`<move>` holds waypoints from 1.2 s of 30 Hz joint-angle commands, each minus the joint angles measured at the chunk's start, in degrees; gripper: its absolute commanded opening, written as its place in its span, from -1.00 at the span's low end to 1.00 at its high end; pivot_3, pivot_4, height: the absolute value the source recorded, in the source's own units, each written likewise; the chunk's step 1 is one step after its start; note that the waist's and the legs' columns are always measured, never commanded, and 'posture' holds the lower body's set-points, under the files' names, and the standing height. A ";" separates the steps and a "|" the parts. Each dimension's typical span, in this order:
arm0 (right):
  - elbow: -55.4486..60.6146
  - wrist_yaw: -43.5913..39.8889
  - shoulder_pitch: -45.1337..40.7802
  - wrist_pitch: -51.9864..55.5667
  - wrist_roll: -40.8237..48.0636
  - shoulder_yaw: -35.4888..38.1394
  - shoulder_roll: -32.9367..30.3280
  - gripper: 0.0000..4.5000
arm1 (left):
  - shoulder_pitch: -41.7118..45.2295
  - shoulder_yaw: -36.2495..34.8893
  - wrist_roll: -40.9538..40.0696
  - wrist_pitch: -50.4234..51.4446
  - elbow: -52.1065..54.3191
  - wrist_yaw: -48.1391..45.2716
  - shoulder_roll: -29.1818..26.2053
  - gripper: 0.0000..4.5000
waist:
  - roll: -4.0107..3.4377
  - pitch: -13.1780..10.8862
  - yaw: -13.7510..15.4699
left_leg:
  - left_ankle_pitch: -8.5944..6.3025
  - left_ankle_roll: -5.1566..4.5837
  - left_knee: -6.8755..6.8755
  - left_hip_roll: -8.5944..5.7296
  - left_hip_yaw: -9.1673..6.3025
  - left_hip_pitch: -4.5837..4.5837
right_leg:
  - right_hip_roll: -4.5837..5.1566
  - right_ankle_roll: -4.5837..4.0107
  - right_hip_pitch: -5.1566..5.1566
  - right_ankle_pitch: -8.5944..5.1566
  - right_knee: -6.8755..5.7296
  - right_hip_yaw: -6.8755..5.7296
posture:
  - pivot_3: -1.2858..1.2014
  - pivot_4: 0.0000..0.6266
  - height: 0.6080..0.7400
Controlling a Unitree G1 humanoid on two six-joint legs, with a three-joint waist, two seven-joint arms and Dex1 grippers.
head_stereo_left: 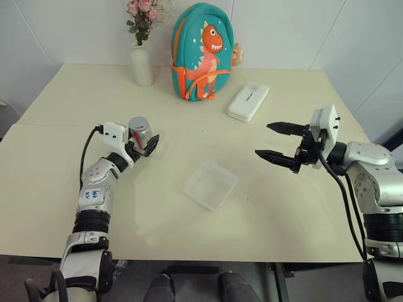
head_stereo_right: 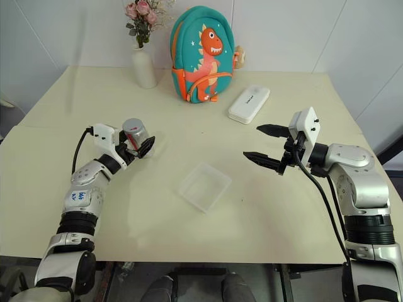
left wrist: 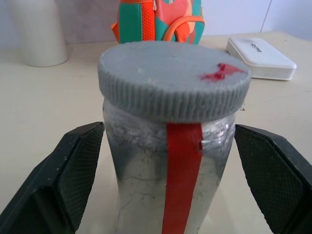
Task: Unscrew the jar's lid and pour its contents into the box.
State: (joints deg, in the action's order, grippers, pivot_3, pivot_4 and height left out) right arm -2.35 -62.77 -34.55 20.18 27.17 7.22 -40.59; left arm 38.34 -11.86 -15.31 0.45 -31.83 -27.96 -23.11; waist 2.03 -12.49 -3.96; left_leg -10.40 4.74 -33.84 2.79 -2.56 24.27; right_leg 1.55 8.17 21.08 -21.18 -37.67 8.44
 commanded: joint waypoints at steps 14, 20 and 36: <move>2.36 1.01 -0.27 0.50 1.13 0.63 0.18 1.00 | 0.50 -0.23 -0.96 -0.26 3.34 -1.37 0.22 -0.08 | 0.00 0.00 0.77 | 0.00 0.00 0.00 0.00 0.00 0.00 | 0.00 0.00 0.00 0.00 0.00 0.00 | 0.03 -0.52 1.00; 5.76 6.39 -2.34 4.49 0.89 -0.09 2.24 1.00 | -0.06 0.28 -3.24 3.31 7.85 -9.04 -2.74 -0.08 | 0.00 0.00 0.61 | 0.00 0.00 0.04 0.01 0.00 0.00 | -0.01 0.00 0.03 0.00 0.00 0.00 | 0.03 -0.52 1.00; 21.54 29.15 -7.48 23.45 4.90 -5.32 17.99 1.00 | 7.57 6.96 -6.80 13.51 12.62 -27.75 -4.74 -0.08 | -0.01 0.00 0.66 | 0.02 0.02 0.08 0.02 -0.01 0.21 | -0.02 -0.02 0.31 -0.01 -0.09 0.00 | 0.03 -0.52 1.00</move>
State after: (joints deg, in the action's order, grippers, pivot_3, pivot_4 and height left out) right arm 15.88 -35.71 -40.72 42.23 30.58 2.18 -23.38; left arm 43.63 -5.01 -20.95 14.35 -19.30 -53.79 -27.74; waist 2.03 -12.49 -3.30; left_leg -10.36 4.78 -33.75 2.81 -2.58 24.54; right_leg 1.52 8.15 21.46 -21.18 -37.77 8.44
